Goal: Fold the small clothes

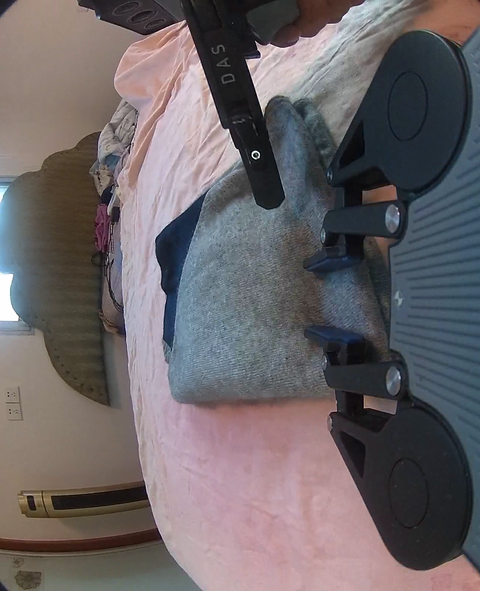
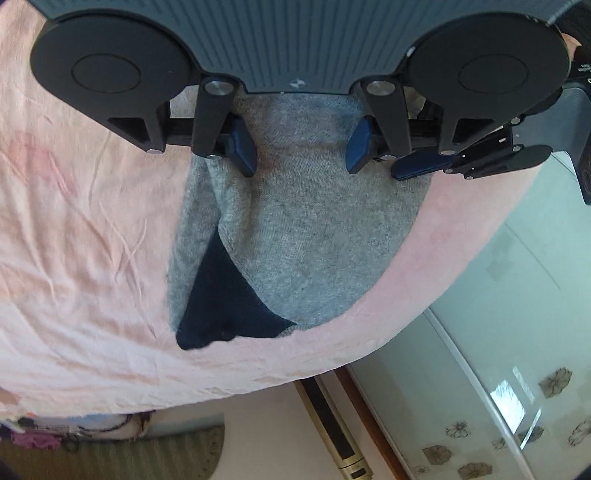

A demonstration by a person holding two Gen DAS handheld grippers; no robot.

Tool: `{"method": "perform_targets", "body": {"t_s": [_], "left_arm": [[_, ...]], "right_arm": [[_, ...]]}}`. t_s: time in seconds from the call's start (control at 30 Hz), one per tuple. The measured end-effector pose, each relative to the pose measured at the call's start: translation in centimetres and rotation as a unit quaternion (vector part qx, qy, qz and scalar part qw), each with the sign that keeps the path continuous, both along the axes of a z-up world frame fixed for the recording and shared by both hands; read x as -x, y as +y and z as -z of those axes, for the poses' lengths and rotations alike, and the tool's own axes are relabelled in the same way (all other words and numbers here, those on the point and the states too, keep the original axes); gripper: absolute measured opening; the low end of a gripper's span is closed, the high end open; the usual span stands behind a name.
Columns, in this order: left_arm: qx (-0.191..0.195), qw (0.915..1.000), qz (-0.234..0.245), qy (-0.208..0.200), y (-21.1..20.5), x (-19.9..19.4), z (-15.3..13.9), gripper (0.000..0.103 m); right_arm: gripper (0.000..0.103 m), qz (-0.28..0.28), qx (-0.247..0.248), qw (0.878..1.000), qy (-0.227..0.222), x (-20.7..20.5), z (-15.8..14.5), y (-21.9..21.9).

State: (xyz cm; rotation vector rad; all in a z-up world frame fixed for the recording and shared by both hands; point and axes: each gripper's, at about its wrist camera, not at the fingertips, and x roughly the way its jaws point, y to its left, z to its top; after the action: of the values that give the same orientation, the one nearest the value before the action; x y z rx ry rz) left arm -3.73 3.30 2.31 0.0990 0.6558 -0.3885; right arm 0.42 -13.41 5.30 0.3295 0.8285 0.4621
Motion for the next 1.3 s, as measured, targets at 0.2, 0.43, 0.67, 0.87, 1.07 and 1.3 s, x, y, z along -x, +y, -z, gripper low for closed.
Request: {"method": "perform_targets", "body": {"t_s": [0.2, 0.43, 0.67, 0.87, 1.07, 1.3], "left_arm": [[0.008, 0.9999, -0.007, 0.003, -0.3, 1.4, 0.0, 0.078], [0.010, 0.9998, -0.017, 0.003, 0.0, 2.7, -0.9, 0.078], [0.003, 0.9984, -0.053, 0.019, 1.1, 3.8, -0.6, 0.078], [0.007, 0.9948, -0.092, 0.042, 2.2, 4.9, 0.6, 0.079], [-0.006, 0.9940, -0.108, 0.018, 1.9, 6.6, 1.5, 0.089], [-0.014, 0.9940, -0.106, 0.025, 1.6, 6.2, 1.8, 0.103]], "right_arm": [[0.068, 0.007, -0.002, 1.000, -0.012, 2.1, -2.4, 0.5], [0.063, 0.029, -0.030, 0.999, 0.025, 2.4, -1.2, -0.6], [0.085, 0.045, 0.002, 0.999, -0.010, 6.3, -2.6, -0.9], [0.093, 0.075, 0.083, 0.994, -0.006, 8.3, -1.0, -0.3], [0.103, 0.105, 0.161, 0.981, -0.032, 9.8, 1.3, 1.9], [0.103, 0.140, 0.213, 0.965, -0.068, 10.3, 2.4, 3.7]]}}
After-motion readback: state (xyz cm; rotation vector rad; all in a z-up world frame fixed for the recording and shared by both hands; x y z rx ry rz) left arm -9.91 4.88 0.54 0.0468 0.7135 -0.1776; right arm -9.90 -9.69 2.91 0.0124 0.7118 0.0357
